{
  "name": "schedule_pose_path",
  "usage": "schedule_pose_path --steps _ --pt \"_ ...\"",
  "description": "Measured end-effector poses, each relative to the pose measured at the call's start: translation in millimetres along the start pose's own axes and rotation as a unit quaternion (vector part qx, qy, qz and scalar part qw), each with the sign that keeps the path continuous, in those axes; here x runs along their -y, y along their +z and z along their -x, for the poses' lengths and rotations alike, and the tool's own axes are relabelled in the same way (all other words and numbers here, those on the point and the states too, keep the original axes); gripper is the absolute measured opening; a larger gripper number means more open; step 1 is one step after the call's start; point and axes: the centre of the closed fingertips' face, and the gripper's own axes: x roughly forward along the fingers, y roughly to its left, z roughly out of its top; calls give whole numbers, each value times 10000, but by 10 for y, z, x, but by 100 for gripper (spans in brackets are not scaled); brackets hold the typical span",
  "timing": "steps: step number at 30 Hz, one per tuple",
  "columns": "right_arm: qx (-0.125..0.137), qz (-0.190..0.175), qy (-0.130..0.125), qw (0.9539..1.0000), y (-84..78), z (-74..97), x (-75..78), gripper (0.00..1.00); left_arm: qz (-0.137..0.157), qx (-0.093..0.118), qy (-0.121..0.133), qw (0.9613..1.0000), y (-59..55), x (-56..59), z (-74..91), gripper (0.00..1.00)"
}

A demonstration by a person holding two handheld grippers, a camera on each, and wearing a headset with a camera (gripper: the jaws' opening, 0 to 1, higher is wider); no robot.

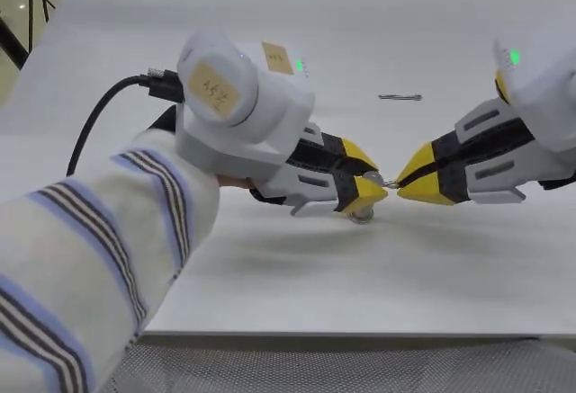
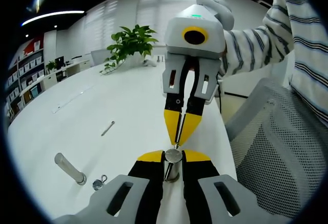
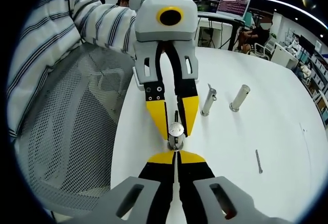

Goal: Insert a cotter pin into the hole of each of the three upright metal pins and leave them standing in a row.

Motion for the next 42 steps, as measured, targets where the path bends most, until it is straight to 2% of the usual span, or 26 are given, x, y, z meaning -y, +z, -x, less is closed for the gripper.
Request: schedule_pose_path --steps 9,21,30,35,42 --pt "112 -71 -24 9999 22 -18 26 0 8 6 20 10000 -1 -9 -5 9" --pt "154 -133 -66 9998 29 -60 14 0 210 77 65 9997 -14 -18 -3 10" --pt "198 -191 -118 9996 49 -66 19 0 155 101 84 9998 -12 -6 4 10" --pt "202 -216 -125 9995 58 -74 11 1 164 103 216 9996 -46 -40 66 18" --pt "265 -268 -166 9992 74 -94 19 4 419 243 276 9984 -113 9 208 40"
